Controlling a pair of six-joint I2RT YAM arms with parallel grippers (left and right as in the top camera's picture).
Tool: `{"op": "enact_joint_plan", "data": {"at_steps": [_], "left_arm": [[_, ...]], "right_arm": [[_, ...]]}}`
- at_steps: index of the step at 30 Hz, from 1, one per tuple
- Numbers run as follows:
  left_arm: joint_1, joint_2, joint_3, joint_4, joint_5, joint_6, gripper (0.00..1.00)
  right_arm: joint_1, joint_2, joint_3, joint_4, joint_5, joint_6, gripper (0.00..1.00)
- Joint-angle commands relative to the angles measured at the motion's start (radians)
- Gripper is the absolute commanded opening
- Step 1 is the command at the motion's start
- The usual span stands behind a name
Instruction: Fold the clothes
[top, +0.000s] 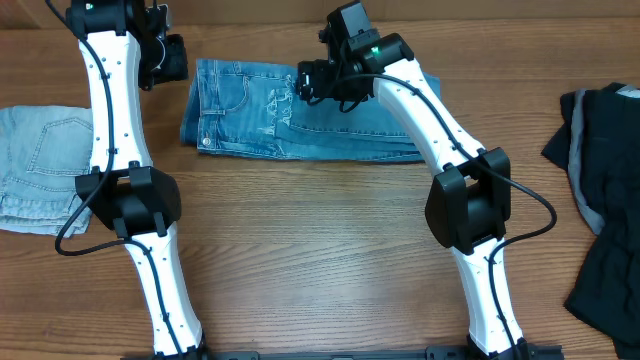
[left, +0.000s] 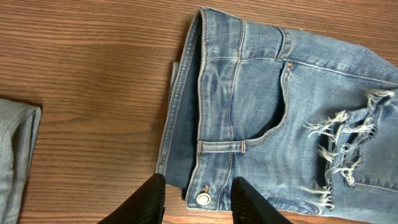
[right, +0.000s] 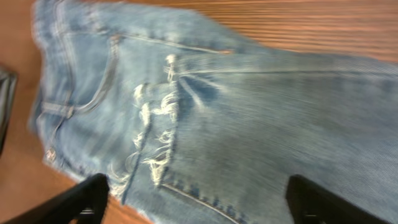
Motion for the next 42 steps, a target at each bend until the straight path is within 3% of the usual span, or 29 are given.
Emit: {"op": "enact_joint_plan", "data": {"at_steps": [1,4,6,8,9,13,14,16,18,24,26,28,33,42], "left_arm": [[0.005,0.003,0.027,0.0,0.002,-0.003,0.38],[0.005,0.003,0.027,0.001,0.097,-0.003,0.29],[0.004,0.003,0.027,0.014,0.328,0.024,0.14],[-0.02,0.003,0.027,0.017,0.56,0.095,0.08],[-0.037,0.003,0.027,0.017,0.573,0.098,0.07],[-0.197,0.009,-0.021,0.052,0.396,0.076,0.07],[-0.254,0.011,-0.064,0.096,0.388,0.072,0.07],[-0.335,0.011,-0.16,0.186,0.356,0.056,0.11],[-0.385,0.011,-0.265,0.27,0.23,-0.035,0.1],[-0.384,0.011,-0.498,0.475,0.199,-0.082,0.17],[-0.38,0.01,-0.497,0.507,0.208,-0.082,0.16],[-0.381,0.01,-0.412,0.479,0.21,-0.082,0.16],[-0.388,0.01,-0.306,0.423,0.206,-0.082,0.29],[-0.453,0.011,-0.513,0.593,0.121,-0.083,0.33]], "right_arm": [[-0.019,-0.011,0.002,0.001,-0.201,-0.163,0.98],[-0.099,-0.012,0.009,-0.053,-0.199,-0.163,0.89],[-0.187,-0.014,0.017,-0.13,-0.199,-0.164,0.87],[-0.266,-0.016,0.021,-0.211,-0.199,-0.216,0.82],[-0.293,-0.016,0.02,-0.242,-0.199,-0.235,0.8],[-0.327,-0.016,0.018,-0.318,-0.093,-0.267,0.36],[-0.327,-0.016,0.011,-0.325,-0.023,-0.267,0.34],[-0.327,-0.016,-0.026,-0.323,0.037,-0.268,0.34],[-0.331,-0.016,-0.084,-0.317,0.038,-0.268,0.33],[-0.336,-0.016,-0.237,-0.233,0.037,-0.268,0.35],[-0.336,-0.02,-0.202,-0.246,0.037,-0.268,0.49],[-0.337,-0.03,-0.116,-0.291,0.037,-0.268,0.53],[-0.372,-0.051,0.119,-0.448,0.038,-0.263,0.69],[-0.525,-0.034,-0.08,-0.378,-0.04,-0.391,0.69]]}}
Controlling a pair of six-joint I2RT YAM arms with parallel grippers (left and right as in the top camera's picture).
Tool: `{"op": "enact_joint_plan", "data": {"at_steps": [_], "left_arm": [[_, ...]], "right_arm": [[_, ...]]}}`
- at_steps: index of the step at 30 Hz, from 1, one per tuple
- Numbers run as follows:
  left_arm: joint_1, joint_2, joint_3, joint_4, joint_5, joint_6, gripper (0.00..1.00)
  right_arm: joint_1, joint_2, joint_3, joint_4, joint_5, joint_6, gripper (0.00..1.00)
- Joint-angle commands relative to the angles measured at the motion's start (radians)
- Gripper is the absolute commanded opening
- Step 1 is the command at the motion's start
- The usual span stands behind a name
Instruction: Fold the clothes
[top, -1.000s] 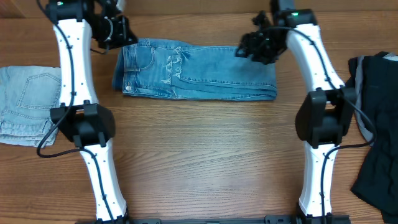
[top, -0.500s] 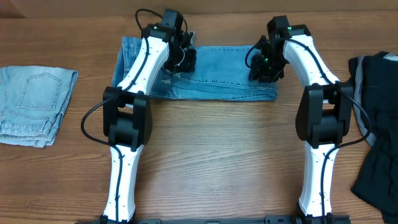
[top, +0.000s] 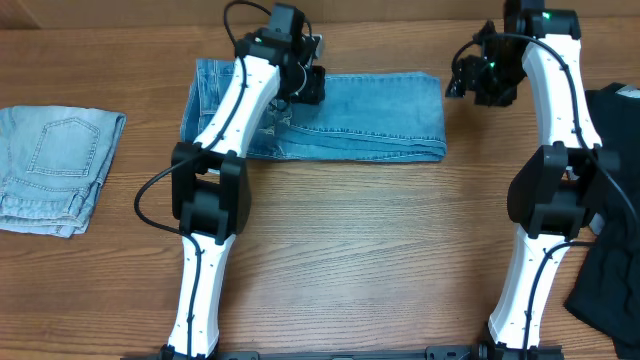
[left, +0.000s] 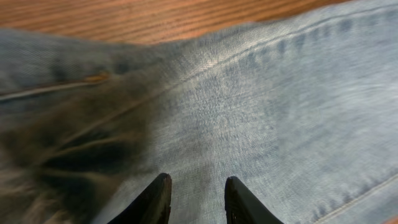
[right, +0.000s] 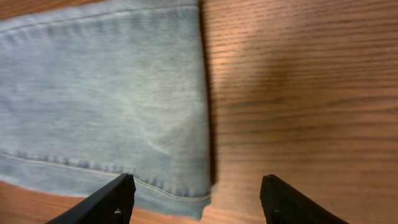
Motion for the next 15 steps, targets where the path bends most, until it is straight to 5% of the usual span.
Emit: {"op": "enact_joint_plan", "data": {"at_steps": [1,7,11,12,14,15], "left_arm": [[-0.028,-0.006,-0.094,0.055,-0.044,-0.004,0.33],[-0.032,-0.006,-0.149,0.081,-0.085,-0.004,0.34],[-0.032,-0.006,-0.149,0.081,-0.09,-0.004,0.34],[-0.032,-0.006,-0.149,0.081,-0.09,-0.004,0.34],[-0.032,-0.006,-0.148,0.082,-0.089,-0.004,0.31],[-0.032,-0.006,-0.145,0.082,-0.089,-0.004,0.28]], "right_arm": [[-0.002,-0.006,-0.137,0.093,-0.091,-0.059,0.69],[-0.002,-0.006,-0.427,0.346,-0.185,-0.105,0.68],[-0.003,-0.006,-0.499,0.425,-0.501,-0.204,0.63],[-0.003,-0.006,-0.499,0.429,-0.525,-0.205,0.58],[-0.014,-0.006,-0.497,0.434,-0.507,-0.208,0.18],[-0.024,-0.006,-0.491,0.433,-0.487,-0.208,0.09]]}}
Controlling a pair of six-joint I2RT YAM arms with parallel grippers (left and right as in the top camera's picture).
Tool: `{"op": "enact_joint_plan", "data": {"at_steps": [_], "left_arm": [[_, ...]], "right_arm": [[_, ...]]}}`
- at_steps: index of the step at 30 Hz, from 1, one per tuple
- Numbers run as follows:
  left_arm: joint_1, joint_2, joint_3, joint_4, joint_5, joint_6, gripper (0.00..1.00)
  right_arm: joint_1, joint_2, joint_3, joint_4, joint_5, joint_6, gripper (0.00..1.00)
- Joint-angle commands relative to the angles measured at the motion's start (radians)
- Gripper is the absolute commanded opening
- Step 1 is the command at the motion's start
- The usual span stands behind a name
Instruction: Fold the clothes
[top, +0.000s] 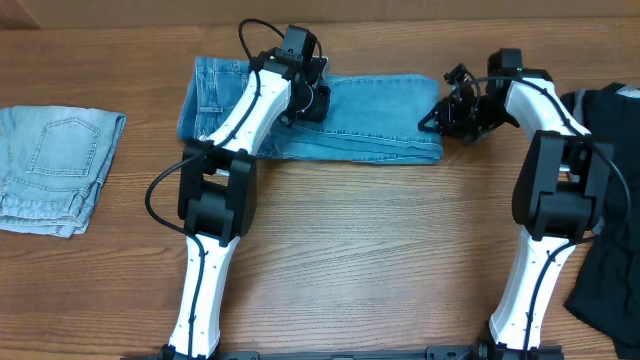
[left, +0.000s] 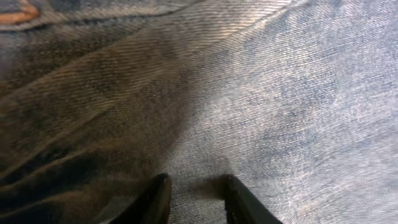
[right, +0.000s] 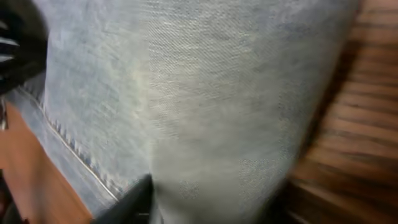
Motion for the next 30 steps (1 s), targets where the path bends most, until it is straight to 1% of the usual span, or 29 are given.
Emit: {"op": "enact_joint_plan", "data": {"at_steps": [1,3,5,8,11,12,13,14,15,16,17,19,20,21,22,23,26,28,30], "left_arm": [[-0.003,-0.006,0.016,0.009,-0.009,-0.008,0.23],[-0.003,-0.006,0.1,-0.013,0.006,-0.007,0.23],[-0.003,-0.006,0.232,-0.084,0.006,-0.007,0.25],[0.001,-0.006,0.449,-0.181,0.006,-0.006,0.3],[0.019,-0.006,0.539,-0.216,0.011,-0.025,0.31],[0.025,-0.006,0.542,-0.218,0.052,-0.062,0.3],[0.031,-0.006,0.542,-0.218,0.127,-0.076,0.29],[0.031,-0.006,0.542,-0.218,0.132,-0.074,0.28],[0.031,-0.006,0.542,-0.218,0.129,-0.074,0.25],[0.032,-0.006,0.542,-0.218,0.135,-0.093,0.14],[0.032,-0.006,0.54,-0.218,0.164,-0.129,0.05],[0.004,-0.006,0.514,-0.214,0.266,-0.146,0.04],[-0.032,-0.006,0.478,-0.211,0.244,-0.146,0.04],[-0.069,-0.006,0.432,-0.192,0.191,-0.146,0.04],[-0.1,-0.006,0.379,-0.146,0.167,-0.153,0.04],[-0.142,-0.006,0.295,-0.048,0.165,-0.192,0.04],[-0.201,-0.006,0.154,0.116,0.163,-0.269,0.04],[-0.234,-0.006,0.079,0.15,0.156,-0.276,0.04],[-0.261,-0.006,0.013,0.164,0.079,-0.276,0.04]], "right_arm": [[-0.032,0.018,0.022,-0.027,-0.015,-0.011,0.04],[-0.087,0.018,0.077,-0.098,0.008,-0.012,0.04],[-0.168,0.018,0.136,-0.183,0.028,-0.035,0.04],[-0.278,0.018,0.212,-0.305,0.109,-0.074,0.04],[-0.323,0.018,0.28,-0.378,0.151,-0.098,0.04],[-0.323,0.018,0.307,-0.406,0.193,-0.109,0.04],[-0.314,0.018,0.341,-0.441,0.214,-0.124,0.04],[-0.302,0.018,0.376,-0.465,0.213,-0.123,0.04],[-0.285,0.018,0.415,-0.489,0.214,-0.122,0.04],[-0.267,0.018,0.447,-0.51,0.214,-0.122,0.04],[-0.247,0.018,0.476,-0.529,0.219,-0.122,0.04],[-0.197,0.018,0.499,-0.538,0.259,-0.116,0.04],[-0.176,0.018,0.499,-0.539,0.263,-0.116,0.04],[-0.154,0.018,0.499,-0.535,0.263,-0.116,0.04],[-0.136,0.018,0.499,-0.533,0.263,-0.116,0.04],[-0.116,0.018,0.499,-0.537,0.262,-0.116,0.04],[-0.093,0.018,0.499,-0.546,0.263,-0.116,0.04],[-0.091,0.018,0.499,-0.546,0.262,-0.116,0.04],[-0.091,0.018,0.499,-0.548,0.262,-0.116,0.04]]}}
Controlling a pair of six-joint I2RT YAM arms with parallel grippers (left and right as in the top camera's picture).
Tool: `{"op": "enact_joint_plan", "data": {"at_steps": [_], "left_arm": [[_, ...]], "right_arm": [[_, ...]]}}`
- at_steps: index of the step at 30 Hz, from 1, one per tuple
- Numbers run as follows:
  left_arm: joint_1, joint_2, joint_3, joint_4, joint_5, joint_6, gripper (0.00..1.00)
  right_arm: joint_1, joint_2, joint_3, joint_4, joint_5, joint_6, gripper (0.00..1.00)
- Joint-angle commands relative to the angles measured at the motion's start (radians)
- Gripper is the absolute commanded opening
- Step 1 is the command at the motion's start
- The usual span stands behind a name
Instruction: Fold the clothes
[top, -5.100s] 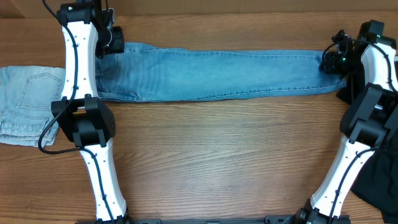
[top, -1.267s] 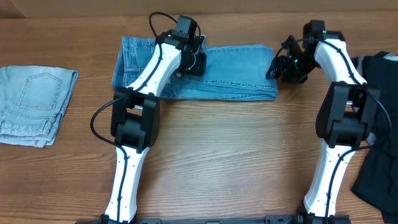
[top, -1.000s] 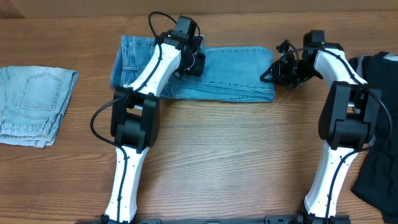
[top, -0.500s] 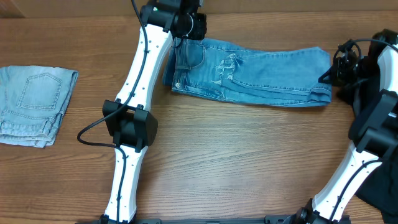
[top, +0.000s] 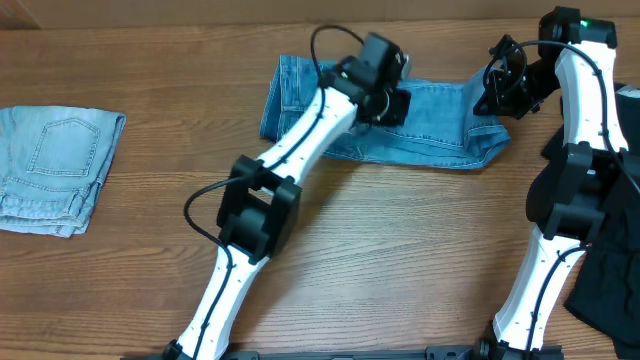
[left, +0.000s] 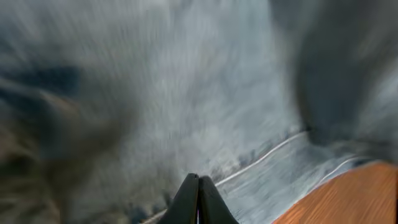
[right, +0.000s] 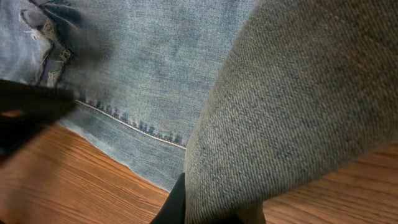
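Observation:
Blue ripped jeans (top: 440, 125) lie lengthwise across the far side of the table, waist to the left. My left gripper (top: 388, 103) rests on their middle. In the left wrist view its fingers (left: 199, 199) are pressed together on blurred denim (left: 186, 93). My right gripper (top: 497, 95) is at the leg end, shut on it. In the right wrist view a thick fold of denim (right: 298, 93) hangs over and hides most of the fingers (right: 177, 202), with the lower layer (right: 143, 74) beneath.
A folded pair of pale jeans (top: 55, 170) lies at the left edge of the wooden table (top: 380, 260). A heap of dark clothing (top: 610, 200) sits at the right edge, close to the right arm.
The jeans now lie further right on the table. My left gripper, open on the denim before, is shut and further right. My right gripper holds the leg end, raised into a fold.
At first the left gripper was open at the waistband and the right open over the ripped thigh. The left then stood over the middle and the right beyond the leg end. Both came down open onto the denim. Now both are shut and the jeans lie further right.

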Motion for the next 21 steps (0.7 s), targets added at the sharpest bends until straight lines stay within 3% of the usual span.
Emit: {"op": "enact_joint_plan", "data": {"at_steps": [1,6,11,17,21], "left_arm": [[-0.023,-0.01,-0.093,0.038,-0.108,-0.032,0.04],[-0.027,-0.01,-0.167,0.13,-0.205,-0.032,0.05],[-0.027,-0.015,-0.18,0.196,-0.179,-0.039,0.04],[0.1,-0.025,0.144,0.025,-0.085,-0.043,0.09],[0.261,-0.025,0.351,-0.14,-0.066,-0.04,0.11]], "right_arm": [[0.006,0.001,0.029,-0.003,-0.023,-0.007,0.04],[0.006,-0.026,0.071,-0.057,-0.032,-0.006,0.04],[0.01,-0.099,0.179,-0.095,-0.035,0.02,0.04],[0.108,-0.156,0.182,-0.084,-0.03,0.015,0.04],[0.249,-0.156,0.182,-0.057,-0.007,0.02,0.04]]}}
